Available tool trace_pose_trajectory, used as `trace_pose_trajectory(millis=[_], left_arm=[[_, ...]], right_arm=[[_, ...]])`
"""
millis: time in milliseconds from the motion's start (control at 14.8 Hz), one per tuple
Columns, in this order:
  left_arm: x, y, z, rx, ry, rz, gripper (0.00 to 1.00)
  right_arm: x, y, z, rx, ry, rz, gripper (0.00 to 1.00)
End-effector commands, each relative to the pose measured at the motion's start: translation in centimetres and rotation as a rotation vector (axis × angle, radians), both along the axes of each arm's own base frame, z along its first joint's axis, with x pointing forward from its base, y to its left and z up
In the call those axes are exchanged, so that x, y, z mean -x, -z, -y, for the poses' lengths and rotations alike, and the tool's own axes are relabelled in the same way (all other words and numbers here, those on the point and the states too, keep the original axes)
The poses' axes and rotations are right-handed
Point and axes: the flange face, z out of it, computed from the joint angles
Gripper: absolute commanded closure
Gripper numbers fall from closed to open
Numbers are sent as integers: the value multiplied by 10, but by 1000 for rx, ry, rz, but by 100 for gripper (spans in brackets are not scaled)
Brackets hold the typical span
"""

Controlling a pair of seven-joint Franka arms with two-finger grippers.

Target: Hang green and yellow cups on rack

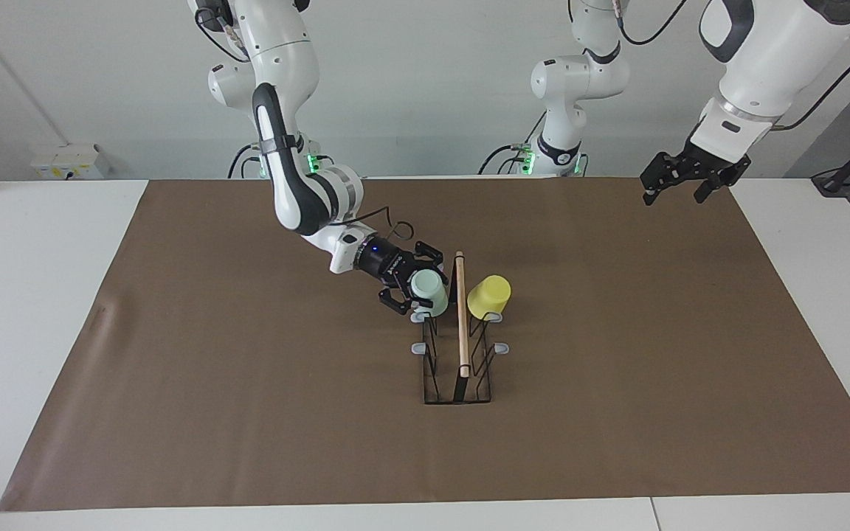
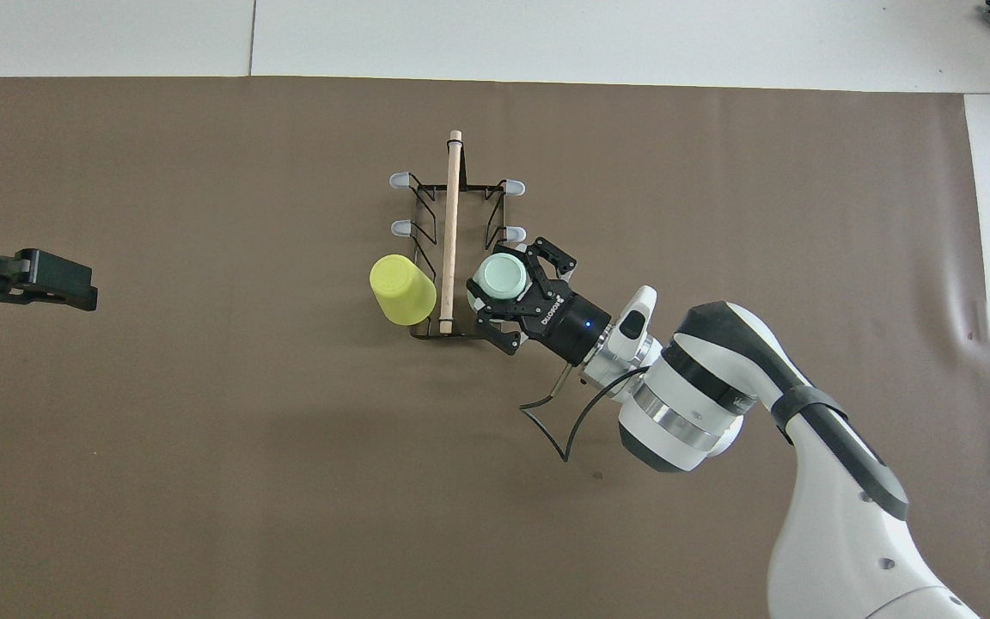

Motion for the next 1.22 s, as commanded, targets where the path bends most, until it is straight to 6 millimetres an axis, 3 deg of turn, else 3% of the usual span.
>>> trace_pose_trajectory(millis=[0,271,406,541,744,1150], left_arm=[[5,-4,1,18,21,-14,0],[7,-3,1,16,23,-20,0],[7,-5,3,10,73,-21,0],[7,-5,1,-2,78,-18,0],[6,-2,4,-2,71,-10,0],[13,1,1,-4,63,-14,0]], right_arm=[[-4,0,0,-8,46,14,0],[-10,-18,-6,-33,31,28,0],[-15,-39,-4,-19,31,34,0],[-17,-79,4,67,47,26,0],[-26,-116,22,226,32,55,0],[-70,-136,94,526,-78,242,0]])
